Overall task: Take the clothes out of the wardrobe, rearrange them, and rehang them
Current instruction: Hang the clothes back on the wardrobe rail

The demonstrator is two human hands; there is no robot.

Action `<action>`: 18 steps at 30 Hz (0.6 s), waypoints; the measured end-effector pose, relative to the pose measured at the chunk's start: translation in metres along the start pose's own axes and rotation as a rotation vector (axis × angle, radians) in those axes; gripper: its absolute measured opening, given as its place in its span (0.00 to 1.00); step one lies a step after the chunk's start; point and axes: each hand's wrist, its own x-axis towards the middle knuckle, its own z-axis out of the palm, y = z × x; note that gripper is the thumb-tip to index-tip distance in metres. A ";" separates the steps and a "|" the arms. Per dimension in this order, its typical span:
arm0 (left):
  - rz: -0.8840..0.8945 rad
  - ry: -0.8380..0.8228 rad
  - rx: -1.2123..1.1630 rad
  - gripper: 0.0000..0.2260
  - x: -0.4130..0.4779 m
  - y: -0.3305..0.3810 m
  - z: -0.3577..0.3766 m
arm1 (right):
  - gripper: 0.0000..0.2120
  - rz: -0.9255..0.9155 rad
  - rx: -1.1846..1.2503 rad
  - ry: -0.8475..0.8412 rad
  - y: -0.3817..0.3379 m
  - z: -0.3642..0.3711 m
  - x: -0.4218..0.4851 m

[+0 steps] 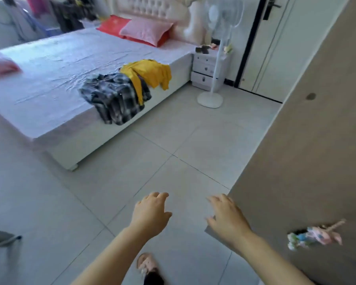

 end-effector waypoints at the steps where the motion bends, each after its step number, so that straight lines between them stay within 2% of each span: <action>1: -0.042 0.007 -0.017 0.25 0.006 -0.017 -0.006 | 0.26 -0.037 -0.015 -0.015 -0.014 0.001 0.019; 8: -0.231 0.046 -0.126 0.25 0.073 -0.126 -0.059 | 0.26 -0.179 -0.089 -0.078 -0.106 -0.002 0.155; 18: -0.319 0.088 -0.176 0.24 0.190 -0.226 -0.140 | 0.26 -0.259 -0.167 -0.123 -0.190 -0.028 0.323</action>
